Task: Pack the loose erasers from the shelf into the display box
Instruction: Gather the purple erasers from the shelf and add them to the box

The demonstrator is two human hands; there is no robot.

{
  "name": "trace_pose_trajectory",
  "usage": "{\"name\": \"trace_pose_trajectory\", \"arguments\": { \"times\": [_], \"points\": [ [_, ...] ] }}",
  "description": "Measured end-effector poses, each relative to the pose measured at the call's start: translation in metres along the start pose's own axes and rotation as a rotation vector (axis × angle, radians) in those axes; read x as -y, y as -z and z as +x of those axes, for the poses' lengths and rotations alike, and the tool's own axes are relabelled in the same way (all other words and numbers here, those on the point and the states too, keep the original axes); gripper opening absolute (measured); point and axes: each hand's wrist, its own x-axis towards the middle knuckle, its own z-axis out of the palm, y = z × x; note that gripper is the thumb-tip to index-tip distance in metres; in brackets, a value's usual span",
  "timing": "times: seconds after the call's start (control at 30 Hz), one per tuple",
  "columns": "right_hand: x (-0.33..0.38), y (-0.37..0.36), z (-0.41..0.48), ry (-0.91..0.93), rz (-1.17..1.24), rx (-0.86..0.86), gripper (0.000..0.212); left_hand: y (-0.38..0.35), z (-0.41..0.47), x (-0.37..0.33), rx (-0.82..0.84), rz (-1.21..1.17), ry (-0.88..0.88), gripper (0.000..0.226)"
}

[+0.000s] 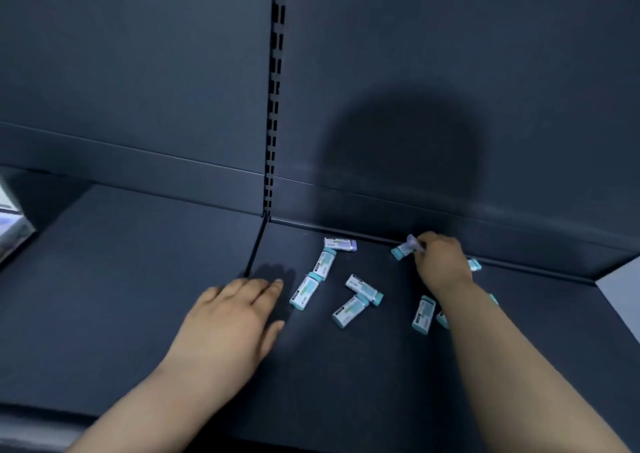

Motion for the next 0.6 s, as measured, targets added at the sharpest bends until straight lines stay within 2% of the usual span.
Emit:
{"name": "trace_pose_trajectory", "arguments": {
  "times": [0.07,0.13,0.23,0.33,0.47,0.6],
  "points": [
    [0.002,-0.002,0.000,0.003,0.046,-0.040,0.026,0.001,-0.003,0.004,0.002,0.037,0.024,0.042],
    [0.011,0.005,-0.011,0.005,0.222,-0.068,0.025,0.002,-0.001,0.007,0.025,0.033,0.029,0.053],
    [0.033,0.020,-0.043,-0.038,0.549,-0.038,0.019,0.001,0.011,0.011,0.051,0.005,0.019,0.054],
    [0.053,0.036,-0.084,-0.092,0.929,0.038,0.012,-0.001,0.035,0.004,0.146,-0.123,-0.053,0.051],
    [0.064,0.047,-0.129,-0.143,1.281,0.103,0.012,-0.022,0.080,-0.012,0.174,-0.349,-0.098,0.045],
    [0.061,0.051,-0.155,-0.247,1.585,0.084,0.015,-0.043,0.130,-0.036,0.199,-0.315,-0.214,0.047]
  ]
}}
